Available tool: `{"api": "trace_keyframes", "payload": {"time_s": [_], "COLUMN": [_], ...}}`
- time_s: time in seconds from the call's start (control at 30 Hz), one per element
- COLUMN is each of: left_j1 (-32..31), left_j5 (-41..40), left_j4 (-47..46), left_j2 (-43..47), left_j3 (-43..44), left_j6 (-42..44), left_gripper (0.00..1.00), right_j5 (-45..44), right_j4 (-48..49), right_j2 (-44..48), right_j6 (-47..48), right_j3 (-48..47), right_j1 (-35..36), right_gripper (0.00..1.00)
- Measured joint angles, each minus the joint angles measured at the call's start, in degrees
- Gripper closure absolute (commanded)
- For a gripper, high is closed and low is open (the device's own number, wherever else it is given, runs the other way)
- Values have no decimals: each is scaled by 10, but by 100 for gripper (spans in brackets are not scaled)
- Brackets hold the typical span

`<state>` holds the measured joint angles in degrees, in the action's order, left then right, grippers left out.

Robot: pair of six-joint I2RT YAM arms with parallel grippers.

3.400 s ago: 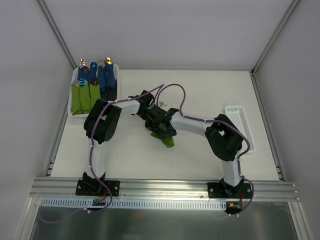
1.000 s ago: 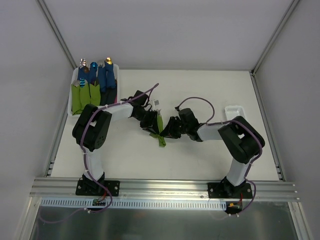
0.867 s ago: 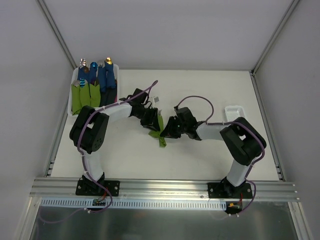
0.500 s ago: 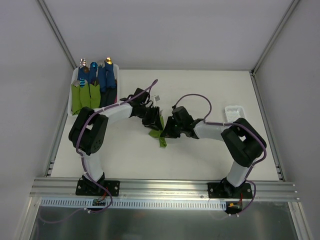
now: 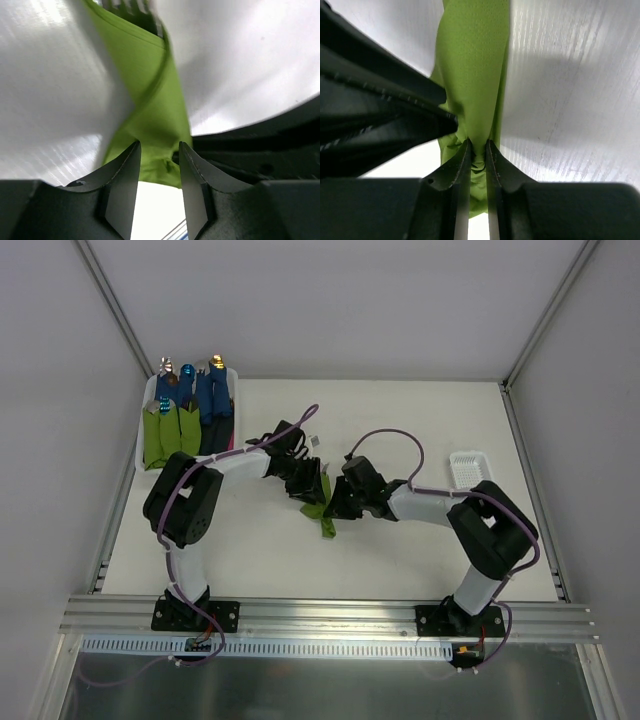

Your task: Place the utensils on the paper napkin and roll it up

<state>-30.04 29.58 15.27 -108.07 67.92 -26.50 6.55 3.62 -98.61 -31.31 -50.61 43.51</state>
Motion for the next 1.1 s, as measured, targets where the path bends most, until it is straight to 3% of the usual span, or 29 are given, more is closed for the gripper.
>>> {"api": "trace_keyframes", "payload": {"time_s": [0.63,1.03,1.07,1.1], "left_j1": [1,0,0,-1], "left_j5": [-13,9,9,9], "left_j4": [0,-12,-13,-12], "left_j2": [-13,53,52,52], "left_j3": [-3,-16,-16,-16], "left_j6": [-15,-56,-60,-64], "left_gripper": [60,56,55,47], "right_j5": [-14,-32,-34,-36], "right_j4": [-18,-34,-36,-37], "right_j2": [15,18,19,19], "right_j6": [2,-10,-11,-11], "right_j3": [7,4,4,4], "right_j1": [12,16,17,17], "right_gripper": [100,100,100,100]}}
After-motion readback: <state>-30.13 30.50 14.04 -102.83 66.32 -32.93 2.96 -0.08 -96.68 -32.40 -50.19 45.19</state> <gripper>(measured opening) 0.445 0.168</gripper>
